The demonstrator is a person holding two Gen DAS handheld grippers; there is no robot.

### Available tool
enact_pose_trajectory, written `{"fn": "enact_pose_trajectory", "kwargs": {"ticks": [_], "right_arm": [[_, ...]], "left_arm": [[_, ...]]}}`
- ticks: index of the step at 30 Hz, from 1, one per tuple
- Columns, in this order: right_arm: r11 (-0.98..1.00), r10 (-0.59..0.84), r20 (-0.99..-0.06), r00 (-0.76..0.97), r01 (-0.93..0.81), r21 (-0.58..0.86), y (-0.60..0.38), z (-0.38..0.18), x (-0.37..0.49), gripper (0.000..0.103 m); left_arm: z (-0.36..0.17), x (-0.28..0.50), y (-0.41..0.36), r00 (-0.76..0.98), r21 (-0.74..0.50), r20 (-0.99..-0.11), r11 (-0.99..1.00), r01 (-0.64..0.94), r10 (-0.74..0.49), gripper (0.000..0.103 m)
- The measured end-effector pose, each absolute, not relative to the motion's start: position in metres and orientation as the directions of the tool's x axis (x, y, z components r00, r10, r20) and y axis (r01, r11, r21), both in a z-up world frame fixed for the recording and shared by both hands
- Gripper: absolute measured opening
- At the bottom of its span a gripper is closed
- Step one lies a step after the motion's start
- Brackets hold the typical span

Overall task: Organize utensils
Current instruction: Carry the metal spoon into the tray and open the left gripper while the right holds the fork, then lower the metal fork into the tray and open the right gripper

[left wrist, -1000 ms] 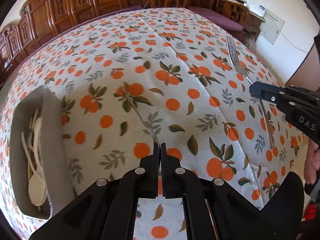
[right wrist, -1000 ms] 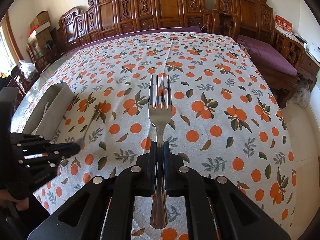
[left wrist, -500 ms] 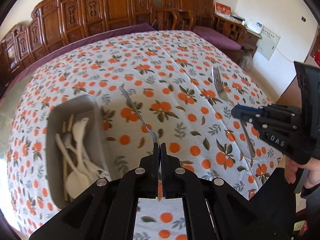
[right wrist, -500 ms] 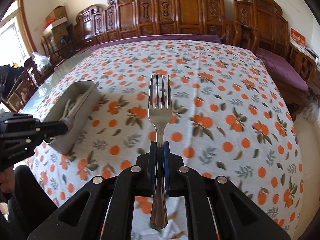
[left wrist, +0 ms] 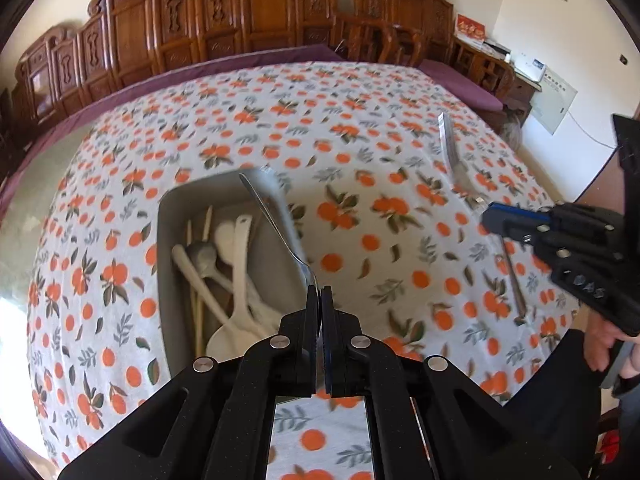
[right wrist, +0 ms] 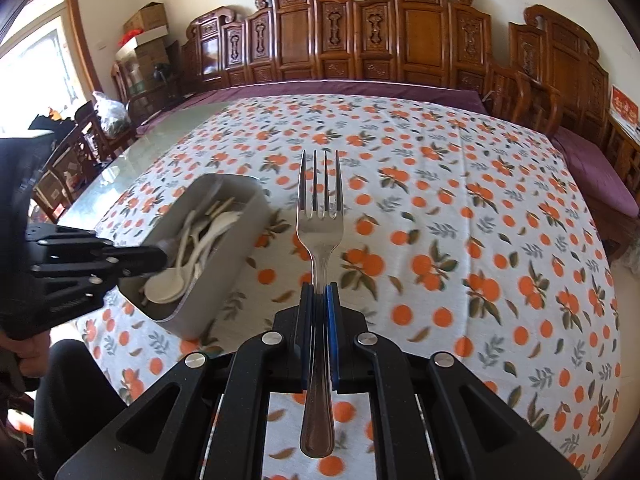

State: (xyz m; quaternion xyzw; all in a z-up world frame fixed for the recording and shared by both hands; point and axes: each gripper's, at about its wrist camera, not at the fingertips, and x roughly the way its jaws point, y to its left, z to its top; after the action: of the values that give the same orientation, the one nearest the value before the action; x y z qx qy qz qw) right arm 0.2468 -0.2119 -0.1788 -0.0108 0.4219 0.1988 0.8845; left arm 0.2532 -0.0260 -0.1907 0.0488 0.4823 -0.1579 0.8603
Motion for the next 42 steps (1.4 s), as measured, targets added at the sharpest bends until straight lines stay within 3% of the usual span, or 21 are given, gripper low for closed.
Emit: {"fn": "enact_pose_trajectory", "kwargs": {"ticks": [11, 22, 24, 34, 36, 39, 40, 41, 42], "right_arm": [[0.911, 0.345, -0.765, 0.543, -0.389, 0.135, -0.182, -0.18, 0.248, 0.008], [0.899, 0.361, -0.767, 0.531, -0.417, 0.134, -0.155, -0.178, 0.251, 0.008], [0.894, 0.37, -0.765, 0.528, -0.426, 0.138, -0.147, -0.176, 0.253, 0.008], [0.867, 0.415, -0.756, 0.506, -0.471, 0.161, -0.097, -0.17, 0.266, 0.008], [0.864, 0.422, -0.757, 0.5, -0.474, 0.169, -0.09, -0.17, 0.27, 0.008], [0.86, 0.428, -0.759, 0.491, -0.478, 0.176, -0.078, -0.171, 0.276, 0.008], [0.859, 0.431, -0.759, 0.488, -0.48, 0.179, -0.075, -0.172, 0.278, 0.008], [0.858, 0.432, -0.76, 0.486, -0.482, 0.18, -0.072, -0.172, 0.28, 0.008], [0.857, 0.433, -0.761, 0.483, -0.483, 0.18, -0.068, -0.172, 0.282, 0.008]], "left_arm": [[-0.228, 0.265, 0.008, 0.426, -0.087, -0.884, 0.964, 0.252, -0.191, 0.001], [-0.227, 0.262, 0.023, 0.431, -0.105, -0.882, 0.97, 0.22, -0.193, 0.004], [-0.222, 0.259, 0.028, 0.446, -0.105, -0.874, 0.972, 0.212, -0.192, 0.014], [-0.193, 0.246, 0.063, 0.528, -0.086, -0.836, 0.985, 0.147, -0.151, 0.034], [-0.19, 0.244, 0.071, 0.538, -0.085, -0.831, 0.988, 0.131, -0.143, 0.047], [-0.189, 0.242, 0.085, 0.545, -0.073, -0.83, 0.992, 0.104, -0.118, 0.048], [-0.19, 0.242, 0.091, 0.544, -0.072, -0.832, 0.993, 0.092, -0.11, 0.053], [-0.19, 0.241, 0.096, 0.548, -0.072, -0.83, 0.994, 0.081, -0.105, 0.068], [-0.19, 0.24, 0.101, 0.556, -0.074, -0.825, 0.995, 0.072, -0.102, 0.074]]}}
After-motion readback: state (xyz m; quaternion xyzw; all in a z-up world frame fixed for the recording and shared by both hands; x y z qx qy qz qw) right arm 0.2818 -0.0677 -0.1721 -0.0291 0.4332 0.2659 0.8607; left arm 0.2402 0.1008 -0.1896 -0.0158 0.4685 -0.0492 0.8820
